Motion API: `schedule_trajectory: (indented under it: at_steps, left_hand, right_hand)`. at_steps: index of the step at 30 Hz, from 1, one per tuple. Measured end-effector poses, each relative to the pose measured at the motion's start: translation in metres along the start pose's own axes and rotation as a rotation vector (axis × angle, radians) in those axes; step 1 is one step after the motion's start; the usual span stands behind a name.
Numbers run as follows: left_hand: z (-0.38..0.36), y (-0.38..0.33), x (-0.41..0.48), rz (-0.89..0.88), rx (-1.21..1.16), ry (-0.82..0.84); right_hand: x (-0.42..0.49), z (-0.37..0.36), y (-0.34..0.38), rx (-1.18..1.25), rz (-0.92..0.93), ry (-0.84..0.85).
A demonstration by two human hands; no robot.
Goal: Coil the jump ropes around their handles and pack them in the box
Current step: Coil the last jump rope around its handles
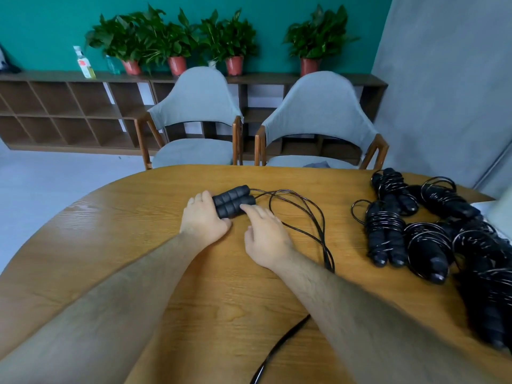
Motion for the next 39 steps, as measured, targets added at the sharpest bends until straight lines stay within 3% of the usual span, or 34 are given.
schedule_trajectory:
  at_steps: [3, 7, 9, 14, 18, 21, 28, 39]
  left_hand:
    - [0.03, 0.006, -0.014, -0.023, -0.072, -0.008]
    - [0.082, -0.021, -0.041, -0.188, -0.066, -0.03]
    - [0.109, -0.043, -0.058, -0.297, -0.04, -0.047]
    - [0.177, -0.093, -0.103, -0.478, -0.041, -0.112]
    - [0.221, -0.116, -0.121, -0.525, -0.08, -0.164]
    - [0.256, -0.132, -0.128, -0.558, -0.1, -0.228]
    - [0.3, -0.16, -0.141, -0.565, -0.227, -0.322]
    - [0.343, -0.165, -0.131, -0.476, -0.332, -0.455]
  right_hand:
    - [-0.023, 0.047, 0.01, -0.045, 0.14, -0.216]
    - [-0.047, 0.123, 0.022, -0.053, 0.101, -0.411]
    - [-0.05, 0.153, 0.033, -0.065, 0.086, -0.369]
    - [-0.058, 0.188, 0.057, 0.108, 0.014, -0.037]
    - [-0.071, 0.217, 0.065, 0.262, -0.022, -0.036]
    - [-0.08, 0.236, 0.077, 0.526, -0.024, -0.014]
    - [-0.086, 0.262, 0.094, 0.499, 0.019, -0.167]
    - [-0.097, 0.243, 0.095, 0.537, -0.046, 0.043]
Point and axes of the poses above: each hand's wrist, its own x-axis towards the middle knuckle, its own z-axis out of the back of the hand, y = z × x, the point moved 10 cm from there along x, towards the middle knuckle, and after that the axes turned 1 degree about y, right-handed, at the moved point
